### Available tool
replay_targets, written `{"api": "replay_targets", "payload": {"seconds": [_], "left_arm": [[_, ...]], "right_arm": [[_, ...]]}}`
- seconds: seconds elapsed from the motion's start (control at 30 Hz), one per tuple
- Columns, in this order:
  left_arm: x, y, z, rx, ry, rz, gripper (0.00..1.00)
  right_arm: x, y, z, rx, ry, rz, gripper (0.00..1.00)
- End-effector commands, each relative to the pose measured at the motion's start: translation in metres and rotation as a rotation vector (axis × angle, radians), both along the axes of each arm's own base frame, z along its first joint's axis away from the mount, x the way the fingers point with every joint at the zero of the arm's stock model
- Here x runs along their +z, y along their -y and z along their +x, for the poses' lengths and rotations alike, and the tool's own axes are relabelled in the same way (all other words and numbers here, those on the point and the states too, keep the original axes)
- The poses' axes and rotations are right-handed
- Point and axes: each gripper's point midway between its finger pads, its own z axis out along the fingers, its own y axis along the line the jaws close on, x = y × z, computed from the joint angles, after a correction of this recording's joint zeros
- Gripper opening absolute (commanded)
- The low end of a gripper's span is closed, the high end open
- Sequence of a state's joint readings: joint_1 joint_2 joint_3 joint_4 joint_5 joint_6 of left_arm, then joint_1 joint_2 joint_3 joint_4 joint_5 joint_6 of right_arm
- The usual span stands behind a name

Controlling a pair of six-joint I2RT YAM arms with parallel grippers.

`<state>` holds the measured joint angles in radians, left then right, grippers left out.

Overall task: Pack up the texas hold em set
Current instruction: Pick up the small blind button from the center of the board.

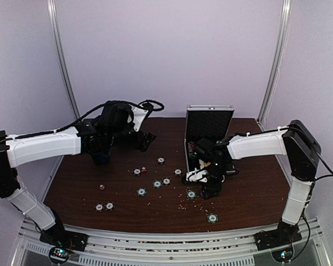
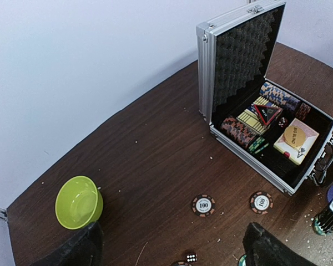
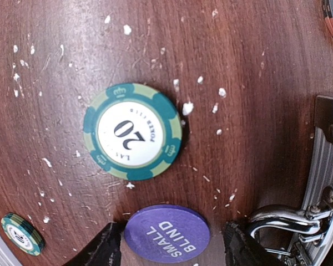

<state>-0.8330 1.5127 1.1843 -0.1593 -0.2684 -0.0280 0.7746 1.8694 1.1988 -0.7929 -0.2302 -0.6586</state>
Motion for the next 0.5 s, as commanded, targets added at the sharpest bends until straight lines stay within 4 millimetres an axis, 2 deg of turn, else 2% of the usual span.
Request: {"api": "replay_targets", "payload": {"seconds": [0.0, 0.23, 0.47], "left_arm": [[0.0095, 0.002, -0.0017, -0.016, 0.022, -0.018, 0.9], [0.0087, 0.0031, -0.0021, -0.021, 0.019, -0.018, 0.9], [0.0079, 0.0032, -0.0021, -0.021, 0.018, -0.016, 0.9]], "right_arm": [[-0.0273, 0.0264, -0.0283, 0.012, -0.092, -0.123, 0.65], [-0.0302, 0.0308, -0.0335, 0.015, -0.096, -0.137, 0.64], [-0.0345, 0.0314, -0.0286, -0.009, -0.079, -0.15, 0.53]]}}
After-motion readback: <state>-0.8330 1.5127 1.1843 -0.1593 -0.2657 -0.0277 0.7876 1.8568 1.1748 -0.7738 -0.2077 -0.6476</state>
